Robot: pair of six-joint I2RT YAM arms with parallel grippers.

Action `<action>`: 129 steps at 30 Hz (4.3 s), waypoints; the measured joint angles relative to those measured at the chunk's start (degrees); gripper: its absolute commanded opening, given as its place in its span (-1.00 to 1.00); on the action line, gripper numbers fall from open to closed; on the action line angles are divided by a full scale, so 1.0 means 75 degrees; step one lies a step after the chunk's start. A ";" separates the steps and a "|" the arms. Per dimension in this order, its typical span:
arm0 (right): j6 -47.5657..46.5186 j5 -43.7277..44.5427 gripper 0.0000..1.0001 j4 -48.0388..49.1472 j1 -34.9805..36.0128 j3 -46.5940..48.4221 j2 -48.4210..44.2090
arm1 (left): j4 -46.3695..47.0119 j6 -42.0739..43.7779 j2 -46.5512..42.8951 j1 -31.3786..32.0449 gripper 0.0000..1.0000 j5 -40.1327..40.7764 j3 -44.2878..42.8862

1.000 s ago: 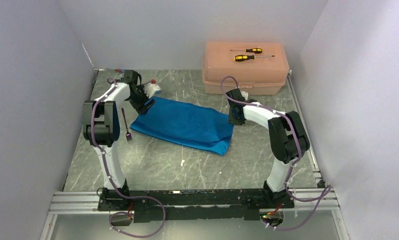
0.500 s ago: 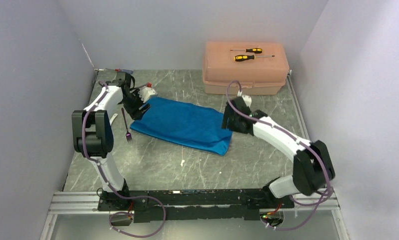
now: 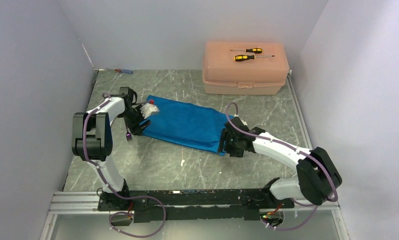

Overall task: Fold the napkin into a case and place the utensils inside
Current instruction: Pick up the rectangle-folded napkin from the center of the board.

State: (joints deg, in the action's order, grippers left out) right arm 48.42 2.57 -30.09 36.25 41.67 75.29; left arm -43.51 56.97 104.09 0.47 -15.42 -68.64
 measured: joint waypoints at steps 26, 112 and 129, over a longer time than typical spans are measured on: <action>0.0906 -0.1443 -0.02 0.2031 -0.0854 -0.0985 0.0399 | 0.0653 0.0105 0.0012 0.0000 0.42 0.0216 0.0251; -0.1716 0.1594 -1.00 -0.1749 -0.1457 0.1052 0.0752 | 0.0554 -0.0959 0.0093 0.1349 0.43 -0.0679 0.0134; -0.1716 0.1620 -1.00 -0.1728 -0.1457 0.0979 0.0697 | 0.1236 -0.0918 -0.0219 0.1268 0.46 -0.0306 0.0609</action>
State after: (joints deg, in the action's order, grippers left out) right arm 35.55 14.72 -43.05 25.32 49.01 80.51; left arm -34.24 50.09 102.45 9.98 -17.72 -64.07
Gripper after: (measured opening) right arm 0.015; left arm 0.726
